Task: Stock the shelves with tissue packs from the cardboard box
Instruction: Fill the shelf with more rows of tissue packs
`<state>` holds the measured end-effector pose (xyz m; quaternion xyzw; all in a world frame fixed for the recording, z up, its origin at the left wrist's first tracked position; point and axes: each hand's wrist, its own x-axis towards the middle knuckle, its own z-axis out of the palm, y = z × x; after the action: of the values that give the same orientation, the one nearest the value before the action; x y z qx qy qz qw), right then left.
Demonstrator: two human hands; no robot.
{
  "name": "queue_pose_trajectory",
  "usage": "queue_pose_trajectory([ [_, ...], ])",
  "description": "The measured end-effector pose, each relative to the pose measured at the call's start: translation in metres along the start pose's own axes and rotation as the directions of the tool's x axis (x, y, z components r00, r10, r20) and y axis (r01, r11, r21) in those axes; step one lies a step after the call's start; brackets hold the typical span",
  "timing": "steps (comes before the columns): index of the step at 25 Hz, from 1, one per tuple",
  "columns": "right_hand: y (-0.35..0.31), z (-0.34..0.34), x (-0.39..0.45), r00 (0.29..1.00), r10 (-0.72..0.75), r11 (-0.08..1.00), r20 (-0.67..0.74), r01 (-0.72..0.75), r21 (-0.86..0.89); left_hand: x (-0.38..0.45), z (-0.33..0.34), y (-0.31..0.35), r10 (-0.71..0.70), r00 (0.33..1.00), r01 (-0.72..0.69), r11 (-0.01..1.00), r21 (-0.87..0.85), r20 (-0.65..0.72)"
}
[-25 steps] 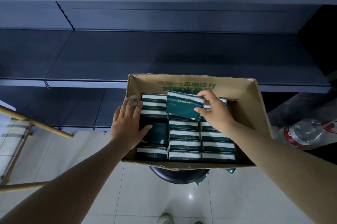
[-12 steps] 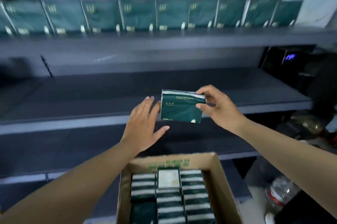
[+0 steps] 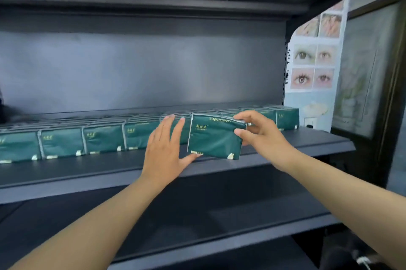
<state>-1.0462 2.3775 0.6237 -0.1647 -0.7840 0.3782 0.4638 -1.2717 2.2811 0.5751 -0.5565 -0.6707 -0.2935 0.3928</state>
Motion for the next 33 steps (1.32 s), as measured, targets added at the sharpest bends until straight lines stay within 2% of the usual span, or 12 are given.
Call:
queue_pose_trajectory([
  [2,0.023,-0.007,0.029,0.998,0.011,0.998,-0.055,-0.014,-0.058,0.02,0.024,-0.001,-0.075,0.997,0.075,0.997,0.003,0.023],
  [4,0.056,-0.004,0.058,0.997,0.01,0.984,-0.082,-0.024,-0.175,0.033,0.055,-0.005,-0.105,0.989,0.103,0.994,0.023,0.106],
  [6,0.091,0.006,0.082,0.997,0.024,0.964,-0.067,-0.041,-0.262,0.044,0.084,-0.01,-0.102,0.979,0.093,0.994,0.058,0.178],
  [8,0.122,0.017,0.105,0.999,0.025,0.951,-0.037,-0.035,-0.308,0.056,0.104,-0.021,-0.102,0.98,0.088,0.992,0.088,0.17],
  [10,0.145,0.025,0.132,0.998,-0.039,0.927,0.043,0.052,-0.372,0.066,0.121,-0.036,-0.139,0.974,0.113,0.983,0.145,0.18],
  [13,0.17,0.035,0.159,0.976,-0.131,0.795,0.173,0.208,-0.57,0.069,0.137,-0.049,-0.22,0.962,0.184,0.96,0.212,0.161],
  [16,0.178,0.039,0.164,0.961,-0.145,0.672,0.235,0.27,-0.689,0.07,0.144,-0.053,-0.212,0.961,0.171,0.96,0.221,0.179],
  [24,0.169,0.038,0.157,0.966,-0.135,0.66,0.22,0.253,-0.708,0.068,0.14,-0.054,-0.204,0.971,0.173,0.959,0.224,0.123],
  [28,0.157,0.028,0.137,0.966,-0.137,0.652,0.217,0.253,-0.715,0.063,0.11,-0.038,-0.232,0.963,0.199,0.956,0.217,0.135],
  [33,0.12,0.03,0.057,0.947,-0.205,0.679,0.245,0.318,-0.662,-0.006,0.057,-0.011,-0.201,0.978,0.205,0.974,0.094,-0.05],
])
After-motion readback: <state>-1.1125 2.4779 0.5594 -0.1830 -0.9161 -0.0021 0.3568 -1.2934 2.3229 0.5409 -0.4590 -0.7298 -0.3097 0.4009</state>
